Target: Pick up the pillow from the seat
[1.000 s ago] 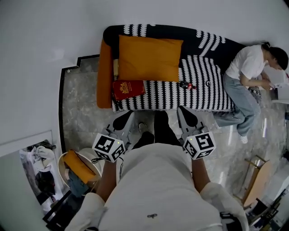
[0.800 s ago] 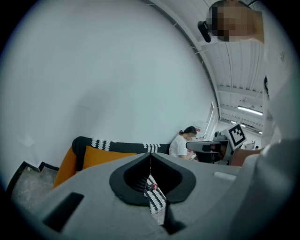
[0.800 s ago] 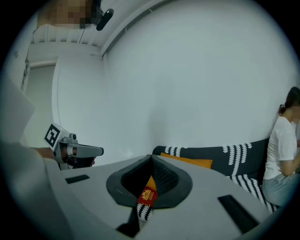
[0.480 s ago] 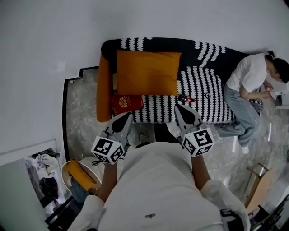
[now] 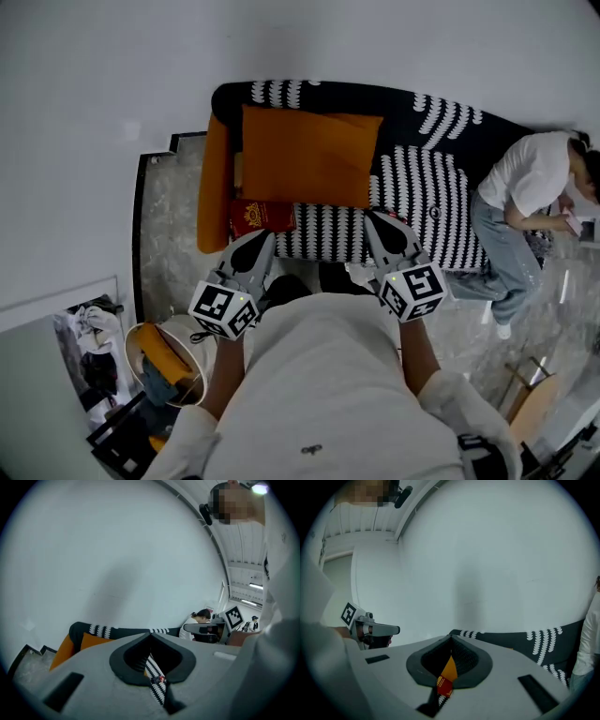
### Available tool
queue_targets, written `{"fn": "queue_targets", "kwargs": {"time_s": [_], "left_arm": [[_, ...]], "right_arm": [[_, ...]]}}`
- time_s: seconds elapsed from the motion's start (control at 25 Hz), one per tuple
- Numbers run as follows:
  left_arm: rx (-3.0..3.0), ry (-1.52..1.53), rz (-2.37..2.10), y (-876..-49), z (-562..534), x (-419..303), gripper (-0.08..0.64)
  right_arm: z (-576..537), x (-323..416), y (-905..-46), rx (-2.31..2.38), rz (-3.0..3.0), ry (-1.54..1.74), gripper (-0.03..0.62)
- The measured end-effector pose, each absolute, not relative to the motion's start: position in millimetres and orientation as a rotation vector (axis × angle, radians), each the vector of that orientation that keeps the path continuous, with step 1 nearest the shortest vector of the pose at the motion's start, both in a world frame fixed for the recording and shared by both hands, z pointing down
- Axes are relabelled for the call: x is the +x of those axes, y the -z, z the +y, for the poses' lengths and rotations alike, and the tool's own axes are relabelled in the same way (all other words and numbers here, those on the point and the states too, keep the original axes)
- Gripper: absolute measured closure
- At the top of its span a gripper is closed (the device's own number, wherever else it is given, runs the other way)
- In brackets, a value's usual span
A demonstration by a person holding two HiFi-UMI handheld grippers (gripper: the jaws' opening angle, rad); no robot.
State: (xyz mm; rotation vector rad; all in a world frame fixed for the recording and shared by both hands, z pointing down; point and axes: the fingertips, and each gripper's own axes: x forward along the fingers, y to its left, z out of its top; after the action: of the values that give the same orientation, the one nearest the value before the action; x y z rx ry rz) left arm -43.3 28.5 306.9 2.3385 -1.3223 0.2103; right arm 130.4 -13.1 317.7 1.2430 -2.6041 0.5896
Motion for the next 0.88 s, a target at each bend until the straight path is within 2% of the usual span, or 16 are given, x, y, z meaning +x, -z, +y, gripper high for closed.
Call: {"fn": "queue_targets", "kwargs": {"time_s": [0.36,0.88], "left_arm": [[2.255,-0.268,-1.345,-326,18,-40,0.548],[2.167,-0.304,-1.282,-385,-13,-80,0.546]], "right_arm": [[-37,139,-347,1.197,-2.553,-0.667,0.586],[-56,97,-397,1.087,-2.467,-0.809,0.584]]}}
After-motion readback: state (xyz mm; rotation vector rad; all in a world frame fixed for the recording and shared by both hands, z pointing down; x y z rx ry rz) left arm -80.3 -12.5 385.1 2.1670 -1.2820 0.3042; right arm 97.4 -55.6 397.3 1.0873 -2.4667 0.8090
